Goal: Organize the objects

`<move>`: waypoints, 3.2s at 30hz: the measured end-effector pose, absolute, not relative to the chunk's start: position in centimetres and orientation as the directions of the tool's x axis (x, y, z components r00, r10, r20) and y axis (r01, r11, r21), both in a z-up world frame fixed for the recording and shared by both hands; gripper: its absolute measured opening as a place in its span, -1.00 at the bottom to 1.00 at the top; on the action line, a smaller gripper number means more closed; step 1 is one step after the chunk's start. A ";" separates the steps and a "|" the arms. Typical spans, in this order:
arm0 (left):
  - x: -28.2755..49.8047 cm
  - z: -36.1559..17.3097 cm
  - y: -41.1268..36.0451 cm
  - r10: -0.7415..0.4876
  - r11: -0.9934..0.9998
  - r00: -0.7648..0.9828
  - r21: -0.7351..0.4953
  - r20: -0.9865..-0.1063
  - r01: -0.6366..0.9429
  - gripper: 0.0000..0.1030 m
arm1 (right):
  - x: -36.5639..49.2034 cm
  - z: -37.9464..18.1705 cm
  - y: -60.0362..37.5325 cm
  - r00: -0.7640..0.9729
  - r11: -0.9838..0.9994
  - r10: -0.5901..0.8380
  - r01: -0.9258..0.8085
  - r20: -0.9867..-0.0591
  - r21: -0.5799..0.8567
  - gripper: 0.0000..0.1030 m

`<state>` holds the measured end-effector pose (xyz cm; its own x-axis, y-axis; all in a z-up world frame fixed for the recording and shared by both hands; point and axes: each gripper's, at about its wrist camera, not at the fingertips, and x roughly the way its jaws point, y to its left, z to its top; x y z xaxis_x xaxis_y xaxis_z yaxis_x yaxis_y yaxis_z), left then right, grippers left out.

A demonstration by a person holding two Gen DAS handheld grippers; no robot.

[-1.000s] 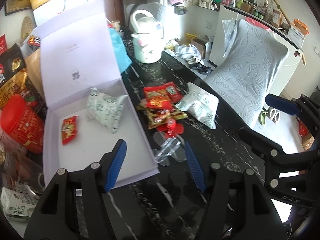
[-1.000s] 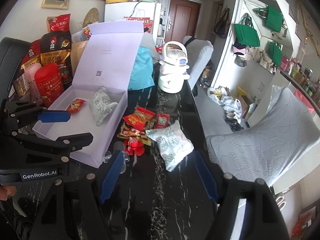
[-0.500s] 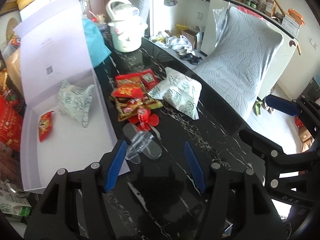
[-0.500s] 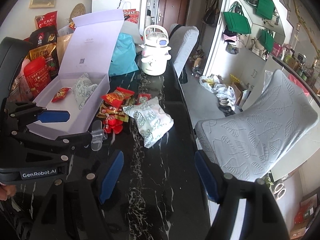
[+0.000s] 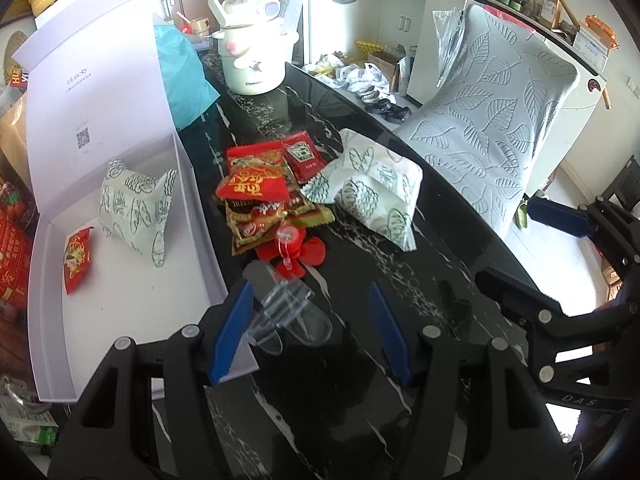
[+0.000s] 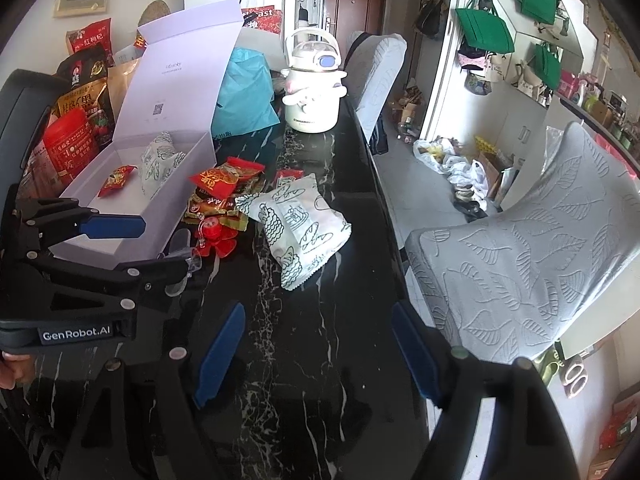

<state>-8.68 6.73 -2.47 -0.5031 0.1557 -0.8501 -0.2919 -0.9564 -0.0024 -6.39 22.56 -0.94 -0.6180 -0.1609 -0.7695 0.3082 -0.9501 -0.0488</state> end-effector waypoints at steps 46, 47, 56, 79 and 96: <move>-19.5 -4.5 5.0 0.204 -0.952 -0.486 -0.057 -0.850 -0.301 -0.21 | -18.5 -6.1 19.5 -0.469 -0.909 -0.225 0.417 -0.854 0.011 0.58; -19.5 -4.4 5.1 0.205 -0.951 -0.488 -0.054 -0.848 -0.304 -0.24 | -18.5 -6.1 19.5 -0.466 -0.909 -0.229 0.417 -0.854 0.016 0.58; -19.9 -4.8 4.9 0.221 -0.949 -0.476 -0.076 -0.851 -0.305 -0.82 | -18.3 -6.7 19.4 -0.471 -0.908 -0.249 0.416 -0.846 0.036 0.49; -19.2 -4.7 5.0 0.147 -0.967 -0.443 -0.034 -0.884 -0.253 -0.51 | -16.0 -5.7 20.8 -0.503 -0.922 -0.266 0.383 -0.822 0.064 -0.04; -20.5 -6.4 6.7 0.049 -0.968 -0.397 0.055 -0.916 -0.245 0.49 | -14.8 -5.8 22.0 -0.506 -0.937 -0.251 0.342 -0.825 0.076 0.01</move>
<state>-20.47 6.66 -6.38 -0.3973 0.0489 -0.9164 -0.2455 -0.9678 0.0548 -14.81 22.05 -5.82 -0.5058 -0.2514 -0.8252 0.3422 -0.9366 0.0756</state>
